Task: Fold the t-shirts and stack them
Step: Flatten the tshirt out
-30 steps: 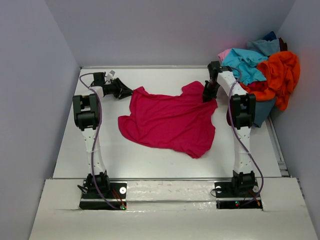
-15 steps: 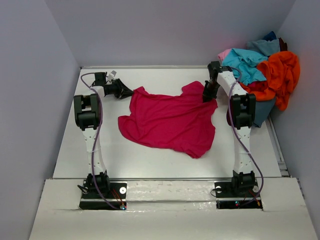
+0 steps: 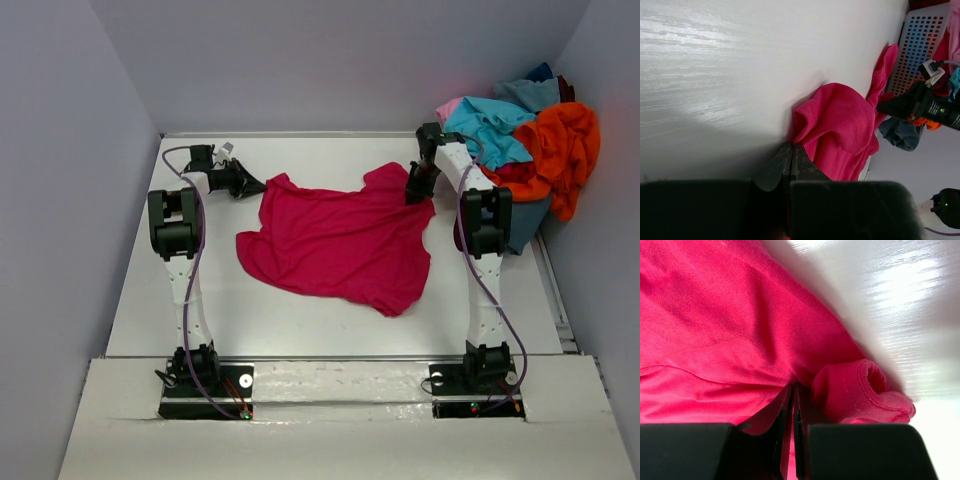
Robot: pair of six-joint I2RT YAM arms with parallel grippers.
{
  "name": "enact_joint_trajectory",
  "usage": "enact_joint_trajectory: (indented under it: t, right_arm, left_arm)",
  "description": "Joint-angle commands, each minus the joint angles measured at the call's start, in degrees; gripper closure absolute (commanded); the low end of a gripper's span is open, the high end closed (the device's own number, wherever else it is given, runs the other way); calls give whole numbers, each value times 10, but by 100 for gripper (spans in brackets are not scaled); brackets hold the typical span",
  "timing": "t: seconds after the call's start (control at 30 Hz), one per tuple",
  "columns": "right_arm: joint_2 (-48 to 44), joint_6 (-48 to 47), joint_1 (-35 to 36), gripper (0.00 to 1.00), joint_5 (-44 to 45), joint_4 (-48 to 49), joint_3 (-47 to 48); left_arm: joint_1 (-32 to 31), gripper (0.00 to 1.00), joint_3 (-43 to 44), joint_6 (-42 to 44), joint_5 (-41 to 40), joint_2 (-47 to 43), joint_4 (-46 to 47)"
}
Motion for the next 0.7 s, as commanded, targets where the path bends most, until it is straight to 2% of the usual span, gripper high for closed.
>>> enact_joint_trajectory:
  t: [0.0,0.23,0.67]
  right_arm:
    - [-11,-6,-4,89,9,-4,-12]
    - [-10,-7,-4,89,2,-1,-12]
    - [-2,-5,-4,89,-7,6,-13]
  left_arm:
    - [-4,94,8,43,-74,-17,-54]
    - [2,94,28,51,-123,-46,-72]
    - [25,94,49,58,-155,-76,-101]
